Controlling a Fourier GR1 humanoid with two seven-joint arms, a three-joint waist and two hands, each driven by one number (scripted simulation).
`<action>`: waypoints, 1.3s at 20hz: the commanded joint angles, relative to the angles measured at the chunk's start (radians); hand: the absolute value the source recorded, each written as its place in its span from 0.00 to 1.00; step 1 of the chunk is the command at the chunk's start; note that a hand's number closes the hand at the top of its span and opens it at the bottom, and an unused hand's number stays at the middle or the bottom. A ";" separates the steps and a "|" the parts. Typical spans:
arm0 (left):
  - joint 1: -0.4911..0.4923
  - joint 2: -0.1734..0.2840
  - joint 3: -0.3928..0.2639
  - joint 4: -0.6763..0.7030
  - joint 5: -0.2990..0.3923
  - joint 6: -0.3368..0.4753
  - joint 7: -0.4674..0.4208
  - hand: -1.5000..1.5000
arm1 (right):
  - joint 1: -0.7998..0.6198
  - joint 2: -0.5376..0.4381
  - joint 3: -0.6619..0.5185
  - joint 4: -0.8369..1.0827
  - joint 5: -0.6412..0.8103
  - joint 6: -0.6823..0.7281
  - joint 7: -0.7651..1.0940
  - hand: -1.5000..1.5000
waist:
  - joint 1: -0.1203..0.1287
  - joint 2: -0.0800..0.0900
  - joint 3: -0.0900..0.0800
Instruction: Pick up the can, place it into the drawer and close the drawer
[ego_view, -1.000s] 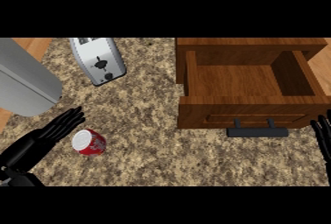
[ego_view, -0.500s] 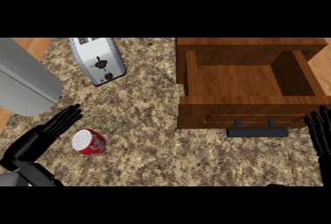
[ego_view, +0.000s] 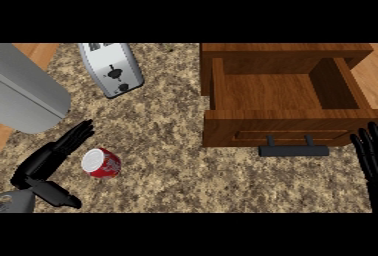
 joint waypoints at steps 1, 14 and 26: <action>-0.005 0.060 0.000 0.085 -0.017 -0.079 -0.170 0.00 | 0.009 0.019 0.002 0.046 0.020 0.000 -0.051 0.00 | 0.001 0.000 0.000; -0.140 0.112 -0.065 0.413 -0.069 -0.026 -0.291 0.00 | 0.012 0.053 0.062 -0.062 0.046 -0.038 0.029 0.00 | -0.007 0.002 -0.001; -0.156 0.023 -0.156 0.535 -0.131 0.128 -0.418 0.00 | -0.003 0.019 -0.013 -0.052 -0.006 0.001 0.020 0.00 | -0.004 0.001 0.000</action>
